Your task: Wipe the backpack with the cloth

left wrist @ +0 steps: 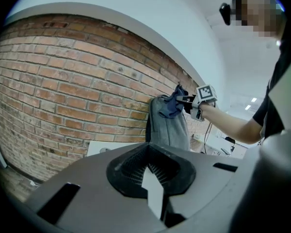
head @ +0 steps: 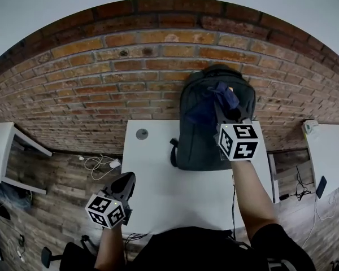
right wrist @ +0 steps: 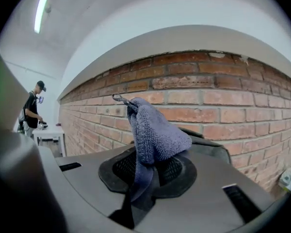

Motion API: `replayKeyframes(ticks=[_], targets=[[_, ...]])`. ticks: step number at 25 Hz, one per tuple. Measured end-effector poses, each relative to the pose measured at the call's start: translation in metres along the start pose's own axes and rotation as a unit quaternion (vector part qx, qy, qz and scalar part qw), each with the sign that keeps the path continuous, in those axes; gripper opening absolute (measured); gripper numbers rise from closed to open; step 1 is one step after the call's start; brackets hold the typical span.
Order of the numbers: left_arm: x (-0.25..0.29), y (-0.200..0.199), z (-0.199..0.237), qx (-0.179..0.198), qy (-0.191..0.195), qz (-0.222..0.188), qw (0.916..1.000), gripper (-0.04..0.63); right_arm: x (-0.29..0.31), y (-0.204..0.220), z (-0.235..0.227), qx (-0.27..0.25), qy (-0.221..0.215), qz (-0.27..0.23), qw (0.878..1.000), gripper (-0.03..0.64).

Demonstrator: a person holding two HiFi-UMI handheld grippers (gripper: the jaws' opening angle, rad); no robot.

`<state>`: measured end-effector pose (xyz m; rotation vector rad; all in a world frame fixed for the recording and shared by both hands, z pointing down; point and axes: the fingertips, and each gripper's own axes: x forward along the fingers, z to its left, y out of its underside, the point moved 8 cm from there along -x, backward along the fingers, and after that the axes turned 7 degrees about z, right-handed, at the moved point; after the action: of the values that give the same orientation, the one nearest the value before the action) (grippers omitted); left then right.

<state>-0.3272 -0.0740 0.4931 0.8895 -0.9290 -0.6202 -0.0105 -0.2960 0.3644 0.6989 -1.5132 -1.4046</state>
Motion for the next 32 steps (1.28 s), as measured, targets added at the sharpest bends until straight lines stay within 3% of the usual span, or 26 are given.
replayKeyframes(ticks=[6,12,16,22,26,32], targets=[[0.012,-0.003,-0.010,0.002,0.015,-0.005,0.9999,-0.006,-0.062,0.016,-0.042,-0.004,0.040,-0.019,0.999,0.064],[0.017,-0.018,-0.034,0.031,0.021,-0.007,0.9993,-0.005,-0.131,0.043,-0.076,-0.012,0.076,-0.023,0.997,0.064],[0.016,-0.017,-0.066,0.048,0.019,-0.009,0.9986,-0.005,-0.183,0.060,-0.084,0.010,0.060,-0.030,0.998,0.064],[0.002,-0.007,-0.130,0.059,0.006,-0.028,0.9978,-0.006,-0.259,0.091,-0.091,0.002,0.036,-0.021,0.999,0.064],[-0.019,0.013,-0.172,0.052,-0.010,-0.050,0.9973,-0.006,-0.306,0.117,-0.103,0.009,0.020,-0.004,1.000,0.064],[-0.051,0.051,-0.222,0.056,-0.031,-0.046,0.9969,-0.005,-0.368,0.144,-0.109,0.011,0.003,-0.003,1.000,0.064]])
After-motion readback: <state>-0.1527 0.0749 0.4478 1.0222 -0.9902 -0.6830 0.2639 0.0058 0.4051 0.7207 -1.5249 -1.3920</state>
